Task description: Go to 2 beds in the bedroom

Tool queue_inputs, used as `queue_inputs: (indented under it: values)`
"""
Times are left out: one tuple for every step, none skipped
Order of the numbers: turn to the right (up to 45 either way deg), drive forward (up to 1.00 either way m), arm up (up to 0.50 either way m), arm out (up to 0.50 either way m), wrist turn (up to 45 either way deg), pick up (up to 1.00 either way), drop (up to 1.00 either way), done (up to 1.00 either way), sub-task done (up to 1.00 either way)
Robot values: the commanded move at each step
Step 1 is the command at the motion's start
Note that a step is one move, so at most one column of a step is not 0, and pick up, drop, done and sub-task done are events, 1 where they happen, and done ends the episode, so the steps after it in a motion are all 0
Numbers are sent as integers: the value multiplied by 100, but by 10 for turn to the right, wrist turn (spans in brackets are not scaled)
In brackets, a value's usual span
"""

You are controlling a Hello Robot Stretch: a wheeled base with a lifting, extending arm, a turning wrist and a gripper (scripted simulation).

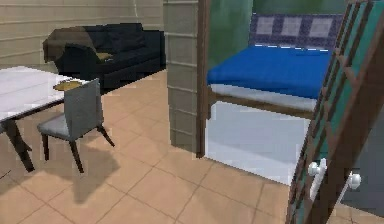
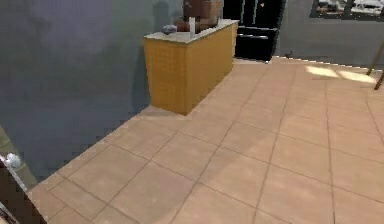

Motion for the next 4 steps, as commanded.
queue_inputs:
  values:
    - [0,35,0,0,0,0,0,0,0]
    - [90,0,0,0,0,0,0,0,0]
    - [0,25,0,0,0,0,0,0,0]
    - [180,0,0,0,0,0,0,0,0]
